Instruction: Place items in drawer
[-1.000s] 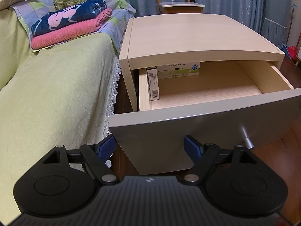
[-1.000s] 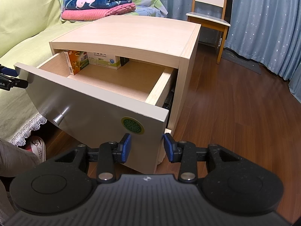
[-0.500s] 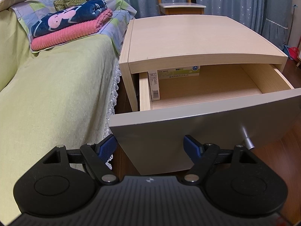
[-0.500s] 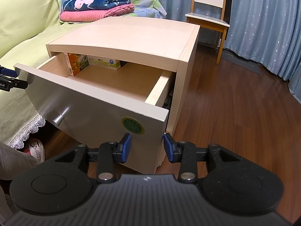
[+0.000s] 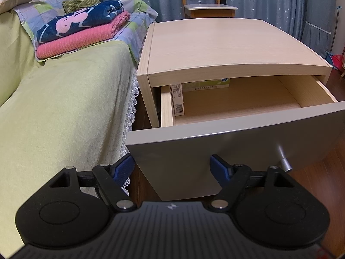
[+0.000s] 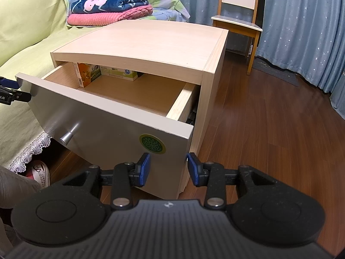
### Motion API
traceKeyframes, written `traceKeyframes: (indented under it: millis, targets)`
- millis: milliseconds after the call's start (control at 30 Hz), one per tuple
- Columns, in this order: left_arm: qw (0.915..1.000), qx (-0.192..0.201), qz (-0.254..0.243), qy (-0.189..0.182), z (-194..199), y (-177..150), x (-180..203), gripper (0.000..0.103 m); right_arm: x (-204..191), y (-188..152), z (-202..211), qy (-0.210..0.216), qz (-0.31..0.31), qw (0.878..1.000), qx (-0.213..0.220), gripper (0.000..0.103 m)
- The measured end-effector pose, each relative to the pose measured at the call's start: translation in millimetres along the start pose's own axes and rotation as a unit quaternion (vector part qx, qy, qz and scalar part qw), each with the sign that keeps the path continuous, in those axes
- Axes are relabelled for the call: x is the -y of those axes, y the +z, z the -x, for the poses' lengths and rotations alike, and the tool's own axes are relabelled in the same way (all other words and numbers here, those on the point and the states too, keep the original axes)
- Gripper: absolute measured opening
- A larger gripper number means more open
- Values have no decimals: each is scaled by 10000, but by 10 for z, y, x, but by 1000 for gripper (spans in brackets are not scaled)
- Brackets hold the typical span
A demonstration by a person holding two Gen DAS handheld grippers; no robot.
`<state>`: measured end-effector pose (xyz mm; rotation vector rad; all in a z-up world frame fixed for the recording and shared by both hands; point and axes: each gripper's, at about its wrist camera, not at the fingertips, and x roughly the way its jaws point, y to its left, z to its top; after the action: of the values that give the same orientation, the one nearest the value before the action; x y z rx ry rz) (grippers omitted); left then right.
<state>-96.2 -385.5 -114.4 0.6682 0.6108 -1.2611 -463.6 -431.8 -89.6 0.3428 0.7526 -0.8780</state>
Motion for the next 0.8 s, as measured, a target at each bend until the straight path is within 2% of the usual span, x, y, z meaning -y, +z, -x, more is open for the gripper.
traceKeyframes:
  millis: [267,433,533,733,800]
  targets:
    - [10000,22,12,37,-17,15,7,77,1,17,-27,-46,-29,10000,11,34]
    - [9997,53,196,130,94,1,30,77,-36,5,26,-138,-230,9996,89,34]
    - [9994,90,287,179,244,-57,128,77,-222,-65,62,-152,-414,9990,105,34]
    - [9994,294,186,-59,423,-100,571,77,-595,-204,133,-181,-782,9967,137,34]
    - [9993,346,116,-68,406,-78,686,77,-719,-184,108,-209,-885,9956,208,39]
